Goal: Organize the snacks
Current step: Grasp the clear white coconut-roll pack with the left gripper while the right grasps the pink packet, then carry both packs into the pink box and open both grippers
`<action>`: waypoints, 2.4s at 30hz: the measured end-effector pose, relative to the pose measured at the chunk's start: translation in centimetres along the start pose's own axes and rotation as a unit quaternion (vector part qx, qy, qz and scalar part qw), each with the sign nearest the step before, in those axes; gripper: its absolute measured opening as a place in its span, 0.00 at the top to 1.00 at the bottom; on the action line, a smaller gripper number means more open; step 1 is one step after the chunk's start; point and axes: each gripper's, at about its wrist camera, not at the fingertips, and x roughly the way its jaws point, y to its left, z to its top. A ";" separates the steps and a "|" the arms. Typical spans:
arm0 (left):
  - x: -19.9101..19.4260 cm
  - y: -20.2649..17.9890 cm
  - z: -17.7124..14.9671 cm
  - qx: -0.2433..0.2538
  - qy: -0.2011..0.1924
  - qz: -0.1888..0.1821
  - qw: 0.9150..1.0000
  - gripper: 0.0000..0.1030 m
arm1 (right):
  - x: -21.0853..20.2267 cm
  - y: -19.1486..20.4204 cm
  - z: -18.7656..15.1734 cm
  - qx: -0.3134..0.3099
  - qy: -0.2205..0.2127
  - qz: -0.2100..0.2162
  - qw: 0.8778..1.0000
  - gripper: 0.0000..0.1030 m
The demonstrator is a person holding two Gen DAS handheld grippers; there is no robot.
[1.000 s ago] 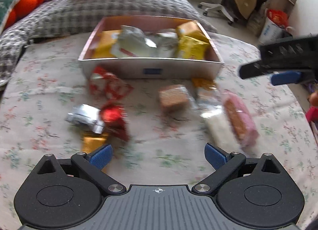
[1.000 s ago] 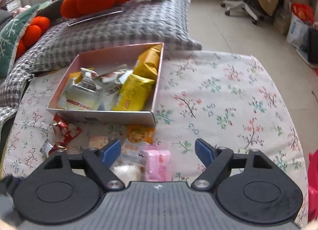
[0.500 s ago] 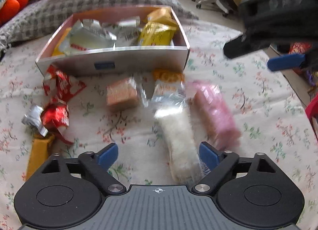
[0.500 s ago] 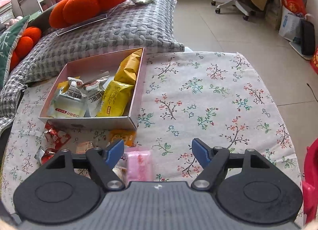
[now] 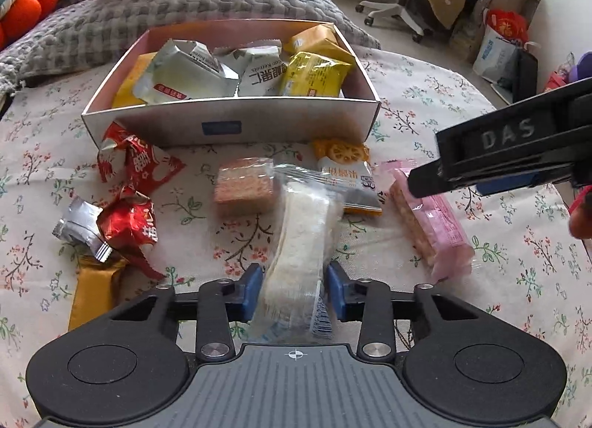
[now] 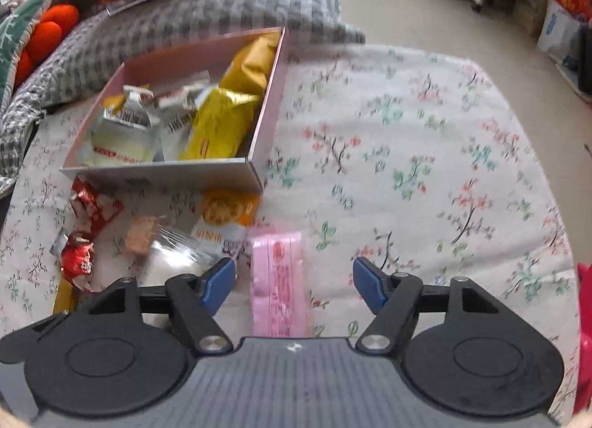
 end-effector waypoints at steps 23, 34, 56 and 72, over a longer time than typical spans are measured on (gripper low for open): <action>0.7 0.2 0.8 0.012 -0.014 -0.021 1.000 0.80 | 1.9 0.4 -0.4 0.011 0.035 0.006 0.999 0.72; -0.4 0.1 1.4 -0.011 -0.017 -0.048 0.999 0.83 | 0.7 0.2 0.3 0.031 0.004 0.018 0.999 0.72; -2.7 5.9 5.5 -0.087 -0.054 -0.062 0.993 0.83 | -0.9 0.7 1.0 0.064 -0.058 0.063 0.994 0.72; -3.7 13.1 11.5 -0.128 -0.117 -0.026 0.985 0.83 | -0.1 2.2 2.7 0.076 -0.082 0.098 0.989 0.72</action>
